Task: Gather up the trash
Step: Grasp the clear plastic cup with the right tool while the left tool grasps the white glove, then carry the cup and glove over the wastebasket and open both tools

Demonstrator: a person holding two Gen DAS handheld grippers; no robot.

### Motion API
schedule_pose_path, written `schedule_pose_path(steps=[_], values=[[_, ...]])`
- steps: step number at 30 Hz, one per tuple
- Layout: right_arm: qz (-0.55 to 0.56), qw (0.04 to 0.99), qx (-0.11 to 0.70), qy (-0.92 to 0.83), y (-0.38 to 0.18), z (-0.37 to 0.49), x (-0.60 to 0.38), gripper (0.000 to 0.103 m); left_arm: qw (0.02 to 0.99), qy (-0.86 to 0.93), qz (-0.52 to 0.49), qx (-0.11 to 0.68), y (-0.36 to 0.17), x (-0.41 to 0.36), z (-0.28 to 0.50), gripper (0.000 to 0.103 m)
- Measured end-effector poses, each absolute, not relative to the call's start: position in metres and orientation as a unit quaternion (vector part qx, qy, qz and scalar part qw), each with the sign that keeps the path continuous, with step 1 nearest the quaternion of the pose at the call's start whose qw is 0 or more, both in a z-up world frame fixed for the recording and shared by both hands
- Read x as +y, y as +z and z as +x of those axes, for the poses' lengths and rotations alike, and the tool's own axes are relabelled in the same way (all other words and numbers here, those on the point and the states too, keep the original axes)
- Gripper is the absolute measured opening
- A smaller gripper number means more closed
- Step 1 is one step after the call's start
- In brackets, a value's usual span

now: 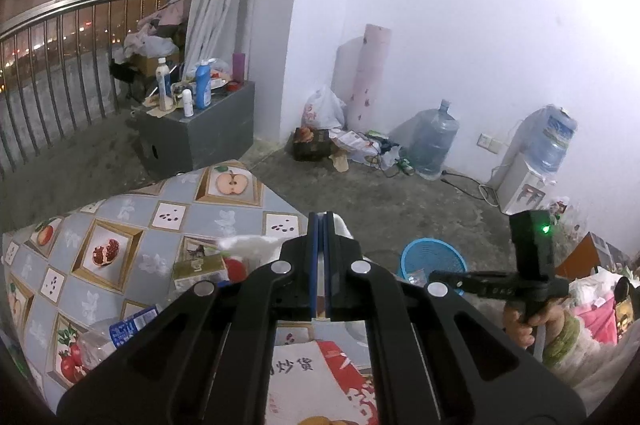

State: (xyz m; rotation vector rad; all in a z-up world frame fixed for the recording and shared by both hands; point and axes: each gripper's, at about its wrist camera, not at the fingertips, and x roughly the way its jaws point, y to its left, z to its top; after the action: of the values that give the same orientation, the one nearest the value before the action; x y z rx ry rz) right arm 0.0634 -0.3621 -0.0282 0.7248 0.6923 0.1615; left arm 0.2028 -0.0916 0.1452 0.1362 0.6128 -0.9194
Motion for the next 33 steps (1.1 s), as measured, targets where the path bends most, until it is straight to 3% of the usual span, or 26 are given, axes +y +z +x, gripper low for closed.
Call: schedule_pose_path(steps=[4,8,16,25,30,33], values=[[0.351,0.870,0.334,0.089,-0.032,0.055,-0.358,0.006,0.850,-0.432,0.069,0.293,0.143,-0.092,0.195,0.000],[0.332,0.879,0.330,0.086,-0.031,0.053,-0.353,0.024,0.850,-0.429,0.073,0.295,0.141,-0.091,0.193,0.000],[0.230,0.905,0.354,0.049,-0.033,0.063,-0.332,0.025,0.850,-0.427,0.076,0.299,0.138,-0.092,0.197,0.000],[0.191,0.908,0.371,0.032,-0.034,0.068,-0.325,0.024,0.850,-0.425,0.079,0.302,0.134,-0.093,0.201,0.000],[0.167,0.932,0.320,0.021,-0.008,0.048,-0.330,0.024,0.849,-0.424,0.080,0.305,0.129,-0.092,0.204,0.000],[0.149,0.934,0.325,-0.006,-0.011,0.050,-0.339,0.030,0.849,-0.423,0.080,0.305,0.126,-0.092,0.205,0.000]])
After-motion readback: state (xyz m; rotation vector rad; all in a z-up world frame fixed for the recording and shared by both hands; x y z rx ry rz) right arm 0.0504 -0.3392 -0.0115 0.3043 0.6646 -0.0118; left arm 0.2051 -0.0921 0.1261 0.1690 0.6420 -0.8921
